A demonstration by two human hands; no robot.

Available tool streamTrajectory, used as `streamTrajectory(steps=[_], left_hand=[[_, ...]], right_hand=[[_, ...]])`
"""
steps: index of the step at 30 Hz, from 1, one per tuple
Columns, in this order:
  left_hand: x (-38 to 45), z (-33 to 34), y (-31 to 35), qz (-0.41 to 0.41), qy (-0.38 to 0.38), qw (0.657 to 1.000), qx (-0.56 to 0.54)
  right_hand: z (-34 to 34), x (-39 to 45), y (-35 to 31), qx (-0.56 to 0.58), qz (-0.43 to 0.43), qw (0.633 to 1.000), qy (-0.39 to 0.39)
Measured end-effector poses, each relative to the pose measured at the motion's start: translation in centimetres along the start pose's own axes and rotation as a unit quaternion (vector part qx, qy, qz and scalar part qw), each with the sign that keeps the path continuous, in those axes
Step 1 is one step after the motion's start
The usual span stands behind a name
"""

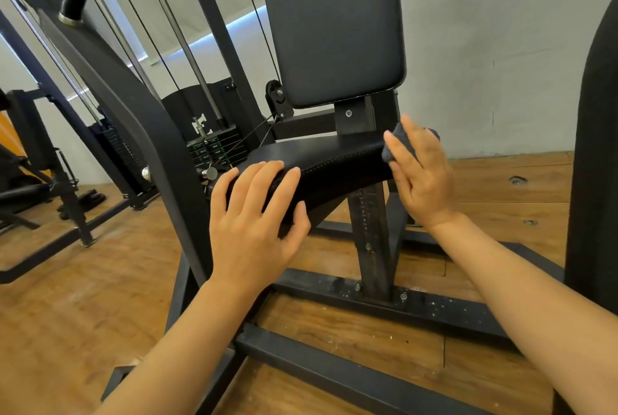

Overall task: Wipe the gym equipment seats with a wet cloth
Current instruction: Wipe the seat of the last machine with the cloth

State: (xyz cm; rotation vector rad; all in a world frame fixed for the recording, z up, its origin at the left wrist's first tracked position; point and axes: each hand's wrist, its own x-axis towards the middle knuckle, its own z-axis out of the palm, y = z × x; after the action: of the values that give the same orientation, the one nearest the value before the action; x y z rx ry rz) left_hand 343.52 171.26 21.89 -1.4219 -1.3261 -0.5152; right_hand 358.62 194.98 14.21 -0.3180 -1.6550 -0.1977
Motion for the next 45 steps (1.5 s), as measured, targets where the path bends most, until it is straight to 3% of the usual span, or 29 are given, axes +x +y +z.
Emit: streamTrajectory(steps=[4,6,13,18,23,32,35,41,45], left_hand=[[0.0,-0.1,0.1,-0.002,-0.003,1.000,-0.003],[0.0,0.0,0.1,-0.006,-0.001,1.000,-0.002],[0.0,0.4,0.3,-0.010,0.014,1.000,0.012],[0.0,0.6,0.4,-0.002,0.019,1.000,0.017],[0.0,0.6,0.5,-0.003,0.017,1.000,0.019],[-0.2,0.2,0.3,0.003,-0.003,1.000,0.006],[-0.2,0.3,0.0,0.006,-0.007,1.000,0.000],[-0.3,-0.3,-0.2,0.004,-0.027,0.999,-0.032],[-0.6,-1.0,-1.1,0.004,-0.028,0.997,-0.073]], right_hand=[[0.4,-0.2,-0.9,0.046,0.128,0.990,0.029],[1.0,0.2,-2.3,0.059,0.148,0.986,0.043],[2.5,2.1,-8.3,0.137,0.008,0.990,0.012],[0.5,1.9,-2.4,0.053,-0.139,0.988,-0.041],[-0.5,1.2,0.5,0.013,-0.066,0.998,-0.020],[-0.9,0.6,0.6,0.055,0.029,0.998,-0.020],[-0.4,1.0,-0.4,0.048,0.010,0.999,-0.018],[1.5,3.4,-6.1,0.115,-0.117,0.985,-0.047],[1.9,4.5,-9.0,0.149,-0.135,0.978,-0.047]])
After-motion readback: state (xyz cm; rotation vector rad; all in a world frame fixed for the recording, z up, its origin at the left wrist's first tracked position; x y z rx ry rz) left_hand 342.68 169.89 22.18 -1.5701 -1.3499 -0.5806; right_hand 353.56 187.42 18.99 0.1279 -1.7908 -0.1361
